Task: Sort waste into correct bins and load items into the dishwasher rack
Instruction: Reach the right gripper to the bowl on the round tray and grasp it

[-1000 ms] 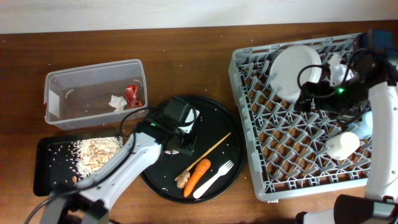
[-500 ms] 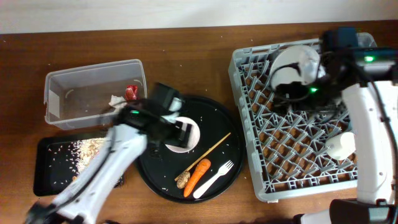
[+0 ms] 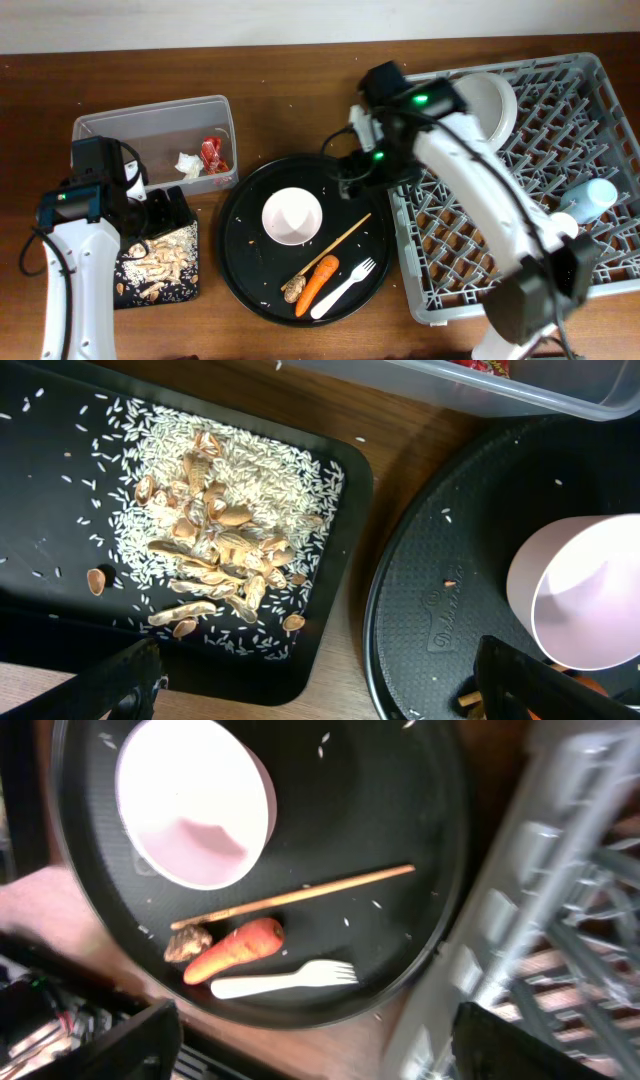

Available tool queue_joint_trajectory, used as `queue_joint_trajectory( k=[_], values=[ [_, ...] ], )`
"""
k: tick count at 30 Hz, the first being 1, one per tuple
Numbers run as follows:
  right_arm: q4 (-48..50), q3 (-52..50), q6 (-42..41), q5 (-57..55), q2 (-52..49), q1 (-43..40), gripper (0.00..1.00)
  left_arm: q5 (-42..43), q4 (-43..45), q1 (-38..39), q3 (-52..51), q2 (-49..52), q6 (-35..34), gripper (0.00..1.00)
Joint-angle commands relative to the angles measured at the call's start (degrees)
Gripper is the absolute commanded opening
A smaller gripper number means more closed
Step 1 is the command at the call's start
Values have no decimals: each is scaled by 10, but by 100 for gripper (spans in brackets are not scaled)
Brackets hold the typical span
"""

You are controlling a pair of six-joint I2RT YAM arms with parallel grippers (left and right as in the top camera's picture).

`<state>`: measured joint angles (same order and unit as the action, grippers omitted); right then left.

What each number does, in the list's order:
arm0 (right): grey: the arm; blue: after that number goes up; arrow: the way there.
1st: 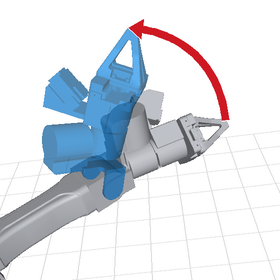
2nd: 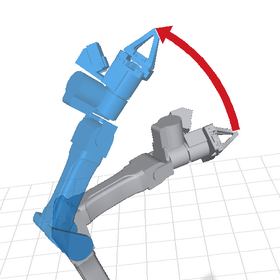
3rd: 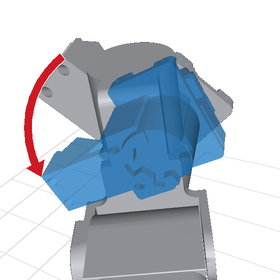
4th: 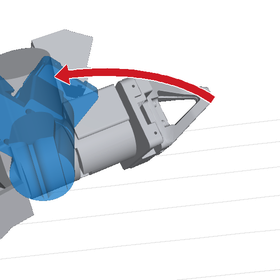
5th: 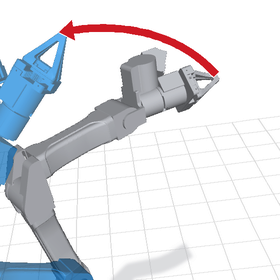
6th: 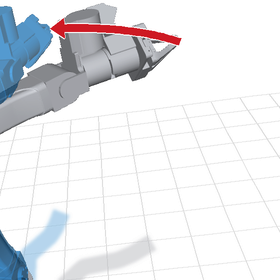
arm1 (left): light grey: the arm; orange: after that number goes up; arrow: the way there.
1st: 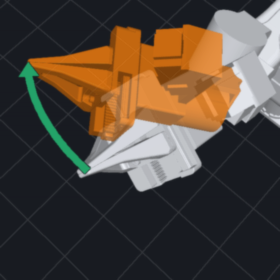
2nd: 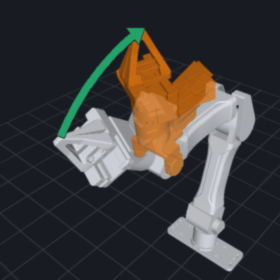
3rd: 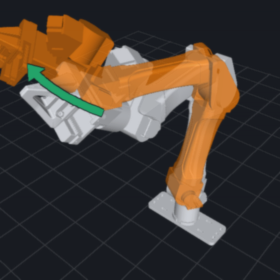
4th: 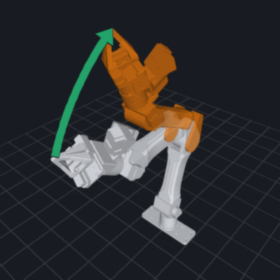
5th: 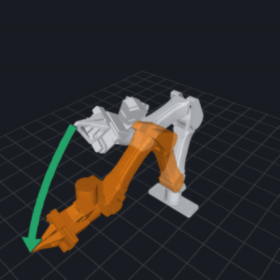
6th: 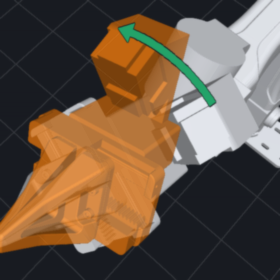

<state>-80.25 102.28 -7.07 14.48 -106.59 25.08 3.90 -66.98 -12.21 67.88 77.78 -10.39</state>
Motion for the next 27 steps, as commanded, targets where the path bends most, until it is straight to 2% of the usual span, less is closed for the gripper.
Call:
queue_joint_trajectory(
  k=[1, 6, 13, 15, 20, 25, 27],
  values=[
    [20, -10, -32, -1, -64, 16, 86, 12, -3, -3, 5, -10, -7, 99],
    [54, -10, -42, 46, -144, 30, 79, 12, -1, -3, 5, -10, -7, 99],
    [96, -10, -45, 46, -184, 79, 76, 12, -2, -3, 5, -10, -7, 99],
    [105, -10, -69, 27, -193, 90, 72, 12, -2, -3, 5, -10, -7, 99],
    [113, -10, -115, -34, -204, 93, 54, 12, -2, -3, 5, -10, -7, 99],
    [130, -10, -115, -36, -204, 94, 19, 12, -2, -3, 5, -10, -7, 99],
    [130, -10, -115, -36, -204, 96, 11, 12, -2, -3, 5, -10, -7, 99]
  ],
)
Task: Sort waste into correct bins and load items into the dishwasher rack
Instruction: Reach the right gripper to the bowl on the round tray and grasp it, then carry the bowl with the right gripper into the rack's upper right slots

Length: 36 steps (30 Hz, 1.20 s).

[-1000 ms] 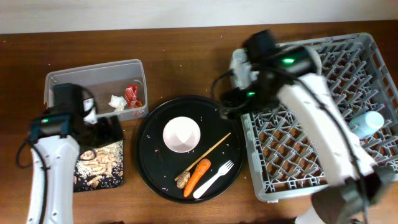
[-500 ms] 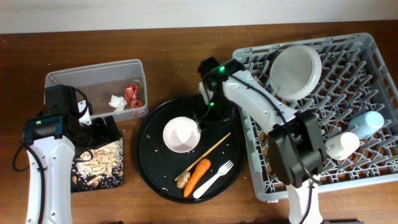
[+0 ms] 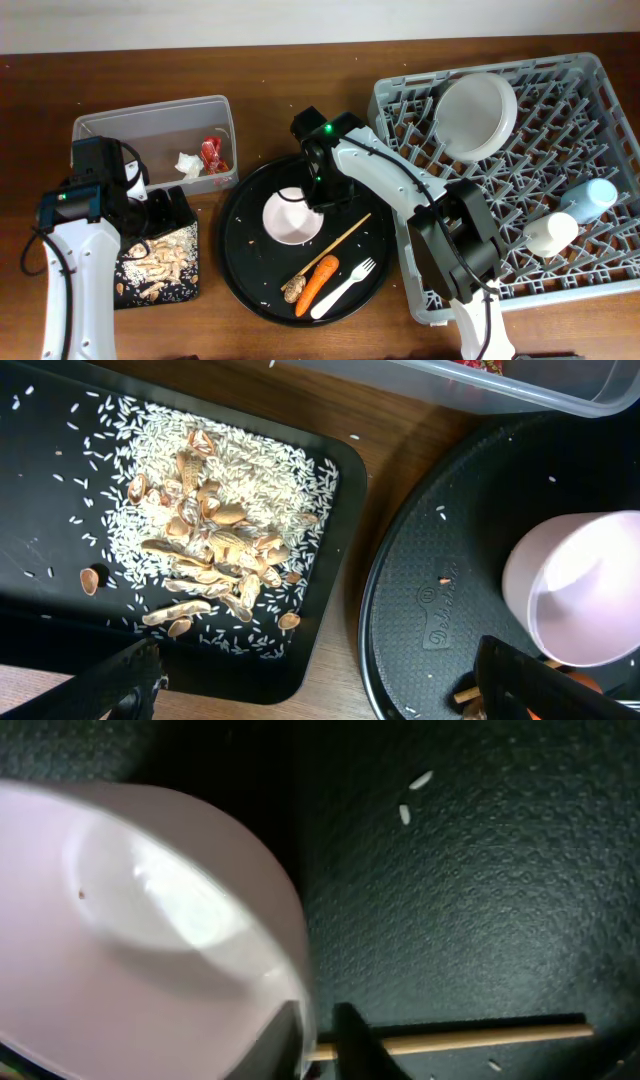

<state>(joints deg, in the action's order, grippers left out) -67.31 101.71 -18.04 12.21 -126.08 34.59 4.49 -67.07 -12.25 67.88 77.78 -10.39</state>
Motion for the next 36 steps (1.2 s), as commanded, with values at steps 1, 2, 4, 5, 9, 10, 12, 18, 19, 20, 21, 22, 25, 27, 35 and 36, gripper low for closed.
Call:
queue_joint_trajectory(
  k=[1, 2, 4, 5, 9, 10, 12, 18, 19, 20, 21, 22, 25, 27, 35, 36],
  values=[
    [1, -5, -5, -12, -9, 1, 8, 6, -1, -3, 5, -10, -7, 99],
    [1, -5, -5, -10, -9, 1, 6, 6, -2, -3, 5, -10, -7, 99],
    [1, -5, -5, -2, -9, 1, 4, 6, -3, -3, 5, -10, -7, 99],
    [1, -5, -5, 5, -9, 1, 4, 6, -3, -3, 5, -10, -7, 99],
    [1, -5, -5, 10, -9, 1, 4, 6, -3, -3, 5, -10, -7, 99],
    [1, -5, -5, 10, -9, 0, 4, 6, -3, -3, 5, -10, -7, 99],
    [-5, 1, -4, 3, -1, -8, 4, 6, -3, -3, 5, -10, -7, 99],
    [-84, 56, -5, -135, 105, -57, 4, 6, 0, -3, 5, -10, -7, 99],
    [-88, 57, -5, -148, 132, -68, 4, 6, 1, -3, 5, -10, -7, 99],
    [-90, 57, -5, -158, 157, -80, 4, 6, 1, -3, 5, -10, -7, 99],
    [-95, 57, -5, -174, 193, -98, 4, 6, 1, -3, 5, -10, -7, 99],
    [-96, 57, -4, -187, 214, -110, 4, 6, 1, -3, 5, -10, -7, 99],
    [-101, 57, 4, -268, 286, -153, 4, 6, 1, -3, 5, -10, -7, 99],
    [-107, 57, 6, -336, 318, -178, 4, 6, 1, -3, 5, -10, -7, 99],
    [-142, 54, -82, -645, 353, -267, 4, 7, 2, -3, 5, -10, -7, 99],
    [-144, 50, -112, -691, 353, -278, 4, 7, 2, -3, 5, -10, -7, 99]
  ],
)
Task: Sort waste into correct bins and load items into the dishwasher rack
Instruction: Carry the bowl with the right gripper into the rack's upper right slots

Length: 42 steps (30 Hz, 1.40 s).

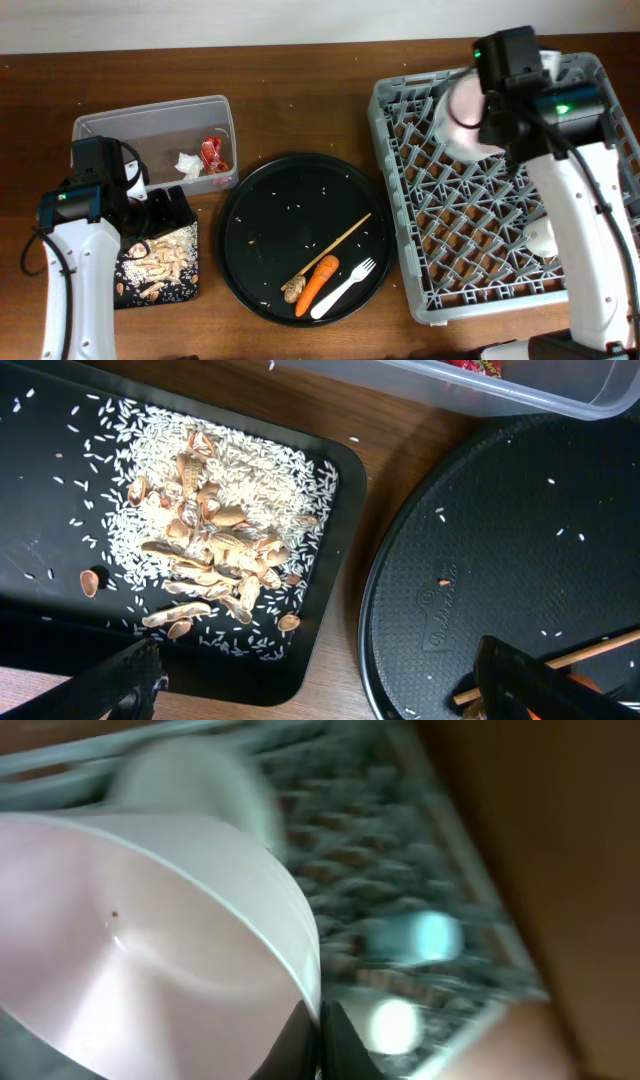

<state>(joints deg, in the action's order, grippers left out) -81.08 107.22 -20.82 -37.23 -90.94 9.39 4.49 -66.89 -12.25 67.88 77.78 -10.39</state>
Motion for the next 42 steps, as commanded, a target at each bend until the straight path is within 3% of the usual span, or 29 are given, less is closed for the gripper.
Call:
queue_joint_trajectory(
  k=[1, 5, 16, 29, 42],
  values=[
    [-6, -8, -100, -217, 1, -32, 4, 7, 0, -3, 5, -10, -7, 99],
    [-6, -12, -162, -284, -11, -74, 4, 7, 0, -3, 5, -10, -7, 99],
    [22, -12, -172, -310, -142, -204, 4, 22, -8, -3, 5, -10, -7, 99],
    [85, -12, -151, -337, -307, -210, 4, 34, 0, -3, 5, -10, -7, 99],
    [74, -13, -152, -173, -336, -167, 7, 35, 6, -3, 5, -10, -7, 99]
  ],
)
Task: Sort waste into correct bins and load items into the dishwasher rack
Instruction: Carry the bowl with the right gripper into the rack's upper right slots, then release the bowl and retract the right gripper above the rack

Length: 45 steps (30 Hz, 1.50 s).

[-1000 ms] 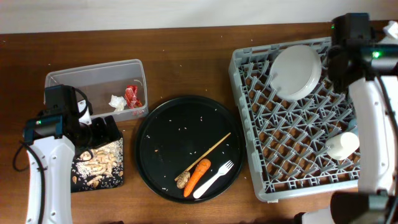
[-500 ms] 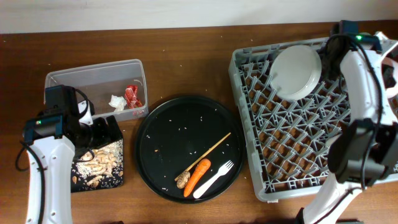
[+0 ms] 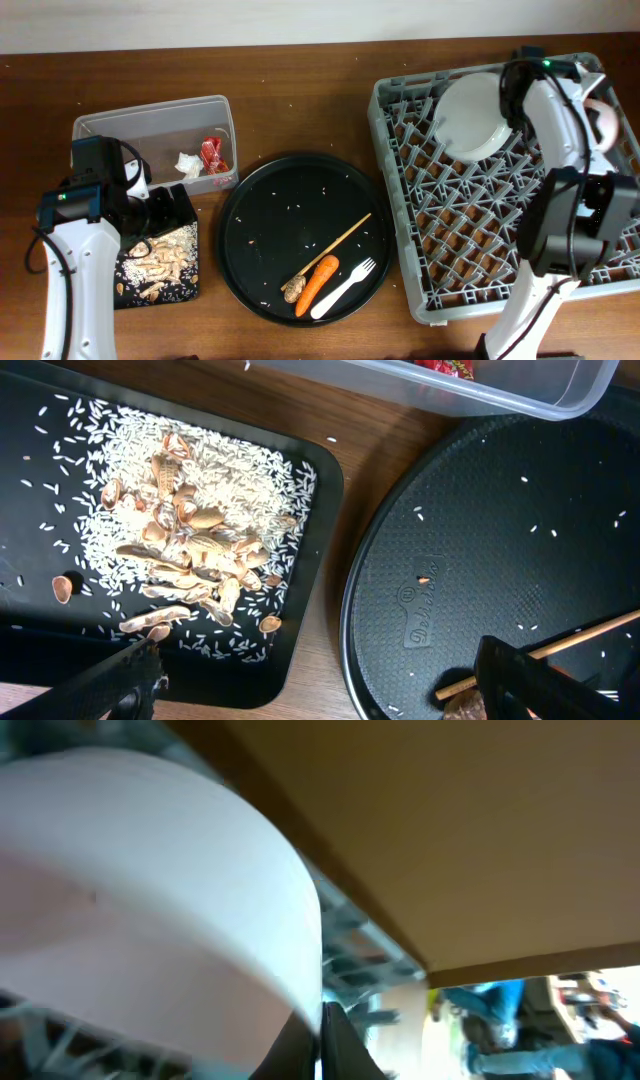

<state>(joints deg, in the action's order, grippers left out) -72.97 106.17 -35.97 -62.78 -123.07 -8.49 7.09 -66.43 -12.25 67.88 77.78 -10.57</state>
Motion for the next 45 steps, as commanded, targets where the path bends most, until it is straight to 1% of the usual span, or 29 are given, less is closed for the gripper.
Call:
queue_joint_trajectory(
  k=[1, 5, 6, 9, 11, 12, 14, 16, 19, 20, 21, 22, 28, 30, 31, 32, 33, 34, 35, 36, 37, 38, 39, 40, 41, 42, 43, 44, 45],
  values=[
    [-10, -3, -1, 90, -14, 14, 8, 9, 2, -3, 5, -10, -5, 99],
    [-33, -3, -1, 123, -14, 14, 10, 8, 2, -3, 5, -10, -5, 99],
    [-42, -3, -1, 132, -14, 14, 12, 8, 2, -3, 5, -10, -5, 100],
    [-69, -3, -1, 162, -14, 14, 23, 9, 3, -3, 5, -10, -5, 99],
    [-87, -3, -1, 185, -13, 14, 38, 8, 4, -3, 5, -10, -5, 99],
    [-93, -3, -1, 194, -11, 14, 42, 8, 4, -3, 5, -10, -5, 99],
    [-99, -2, -1, 216, -3, 14, 45, 9, 4, -3, 5, -10, -5, 99],
    [-103, -2, -1, 233, 12, 15, 50, 8, 4, -3, 5, -10, -5, 99],
    [-107, -2, 0, 250, 42, 15, 65, 9, 4, -3, 5, -10, -5, 99],
    [-108, -2, 0, 253, 52, 15, 74, 9, 4, -3, 5, -10, -5, 99],
    [-108, -2, 2, 256, 66, 15, 81, 9, 4, -3, 5, -10, -5, 99],
    [-108, -2, 11, 264, 83, 15, 86, 9, 4, -3, 5, -10, -5, 99],
    [-113, -2, 54, 324, 163, 13, 87, 9, 4, -3, 5, -10, -5, 99],
    [-106, -2, 122, 388, 194, 14, 87, 9, 4, -3, 5, -10, -5, 99],
    [-101, -2, 177, 437, 207, 14, 87, 9, 4, -3, 5, -10, -5, 99],
    [-95, -2, 276, 541, 225, 14, 89, 9, 4, -3, 5, -10, -5, 99],
    [-98, -2, 392, 674, 243, 14, 92, 8, 4, -3, 5, -10, -5, 99],
    [-110, -2, 480, 778, 255, 14, 100, 9, 4, -3, 5, -10, -5, 99],
    [-123, -2, 546, 850, 265, 14, 98, 9, 4, -3, 5, -10, -5, 99],
    [-133, -2, 581, 889, 273, 14, 98, 9, 4, -3, 5, -10, -5, 99],
    [-132, -2, 557, 874, 280, 14, 98, 9, 4, -3, 5, -10, -5, 99],
    [-129, -2, 471, 801, 283, 14, 98, 8, 4, -3, 5, -10, -5, 100],
    [-134, -2, 338, 686, 283, 14, 98, 8, 4, -3, 5, -10, -5, 99],
    [-150, -2, 252, 588, 282, 14, 98, 9, 3, -3, 5, -10, -5, 99],
    [-163, -2, 217, 548, 282, 14, 98, 9, 3, -3, 5, -10, -5, 99],
    [-176, -2, 216, 552, 282, 14, 98, 9, 3, -3, 5, -10, -5, 99],
    [-179, -2, 243, 587, 283, 14, 98, 9, 3, -3, 5, -10, -5, 99],
    [-180, -2, 290, 646, 283, 14, 98, 9, 2, -3, 5, -10, -5, 99],
    [-188, -2, 357, 745, 283, 16, 98, 9, 2, -3, 5, -10, -5, 99]
  ],
)
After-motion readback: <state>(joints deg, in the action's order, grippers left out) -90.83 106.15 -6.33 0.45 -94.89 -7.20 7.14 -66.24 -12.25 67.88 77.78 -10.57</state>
